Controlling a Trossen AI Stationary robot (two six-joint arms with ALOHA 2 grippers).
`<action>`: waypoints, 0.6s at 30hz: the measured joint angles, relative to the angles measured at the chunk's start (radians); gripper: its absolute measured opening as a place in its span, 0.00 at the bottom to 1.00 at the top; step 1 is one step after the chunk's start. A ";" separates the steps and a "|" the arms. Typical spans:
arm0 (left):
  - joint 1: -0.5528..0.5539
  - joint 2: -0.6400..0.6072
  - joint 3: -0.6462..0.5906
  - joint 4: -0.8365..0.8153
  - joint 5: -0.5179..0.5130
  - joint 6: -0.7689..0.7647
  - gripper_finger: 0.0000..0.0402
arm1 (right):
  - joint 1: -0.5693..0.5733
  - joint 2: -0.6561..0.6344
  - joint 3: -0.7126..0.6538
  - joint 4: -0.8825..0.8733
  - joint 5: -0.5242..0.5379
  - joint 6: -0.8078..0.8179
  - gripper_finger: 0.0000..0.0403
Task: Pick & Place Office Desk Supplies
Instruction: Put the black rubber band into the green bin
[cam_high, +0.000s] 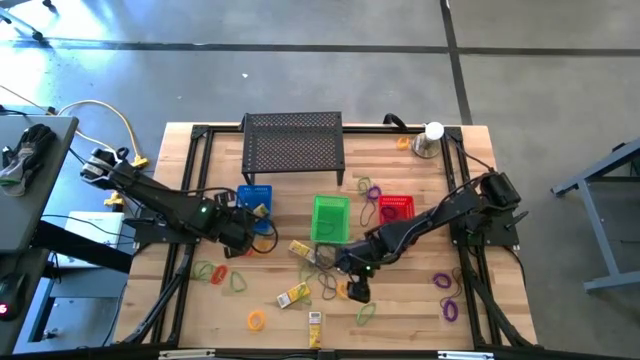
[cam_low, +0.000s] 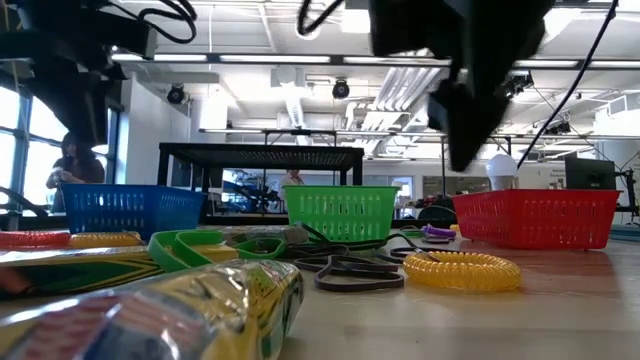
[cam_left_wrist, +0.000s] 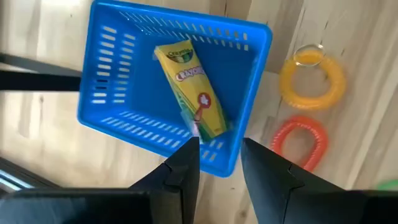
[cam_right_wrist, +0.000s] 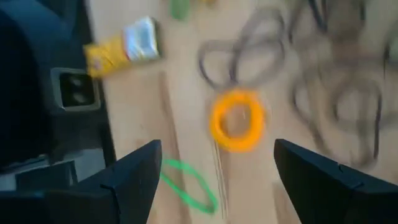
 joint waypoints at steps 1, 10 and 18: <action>-0.008 0.000 0.000 0.003 0.000 -0.021 0.27 | 0.006 0.000 0.000 -0.023 0.032 0.015 0.74; -0.070 0.000 0.000 0.127 -0.001 -0.067 0.27 | 0.035 0.031 0.000 -0.093 0.406 0.067 0.74; -0.145 0.001 0.000 0.226 -0.002 -0.091 0.27 | 0.059 0.127 -0.001 -0.087 0.515 0.040 0.69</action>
